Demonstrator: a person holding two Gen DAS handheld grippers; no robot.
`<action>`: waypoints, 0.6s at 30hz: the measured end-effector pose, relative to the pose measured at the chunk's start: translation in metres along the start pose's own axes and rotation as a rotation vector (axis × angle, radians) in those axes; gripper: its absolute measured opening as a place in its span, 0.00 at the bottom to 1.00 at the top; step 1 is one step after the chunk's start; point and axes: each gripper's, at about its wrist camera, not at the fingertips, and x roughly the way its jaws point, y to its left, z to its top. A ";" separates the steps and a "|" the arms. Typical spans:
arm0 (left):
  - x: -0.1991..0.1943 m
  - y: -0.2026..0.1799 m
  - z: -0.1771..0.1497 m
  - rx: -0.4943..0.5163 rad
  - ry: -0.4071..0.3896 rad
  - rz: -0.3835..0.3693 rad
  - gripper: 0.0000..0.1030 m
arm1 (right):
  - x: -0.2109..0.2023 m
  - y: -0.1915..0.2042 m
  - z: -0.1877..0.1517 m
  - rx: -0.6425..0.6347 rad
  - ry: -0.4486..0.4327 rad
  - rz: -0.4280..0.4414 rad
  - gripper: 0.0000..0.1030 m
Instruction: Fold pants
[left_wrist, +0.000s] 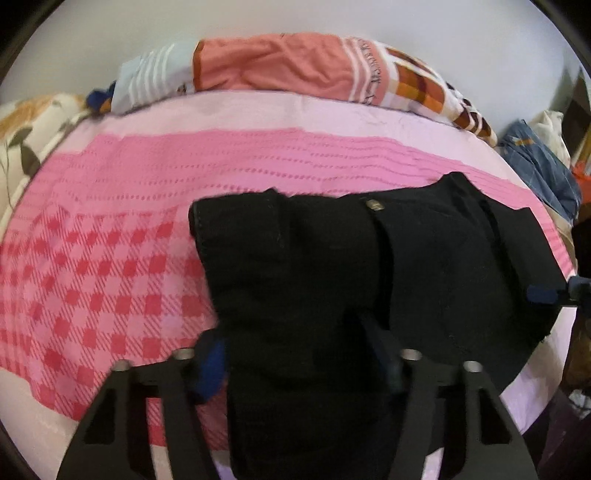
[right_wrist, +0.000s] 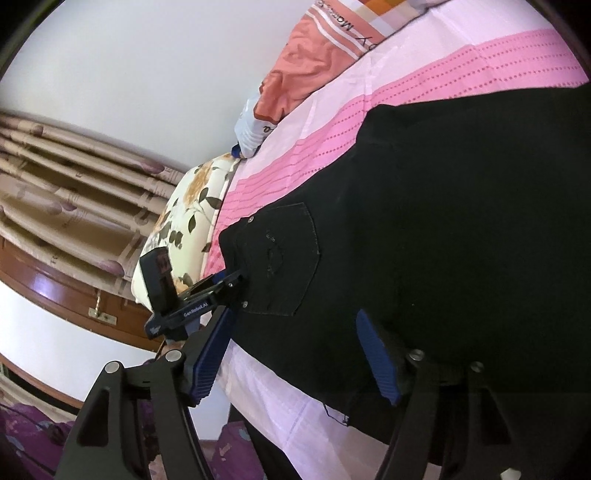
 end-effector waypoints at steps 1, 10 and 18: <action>-0.003 -0.007 0.000 0.031 -0.015 0.038 0.45 | 0.001 0.001 0.000 -0.001 0.002 -0.003 0.66; -0.016 -0.011 0.000 0.026 -0.063 0.085 0.32 | 0.011 0.007 -0.004 -0.016 0.018 -0.019 0.69; -0.018 -0.015 0.002 0.031 -0.056 0.111 0.32 | 0.013 0.007 -0.003 -0.015 0.018 -0.008 0.71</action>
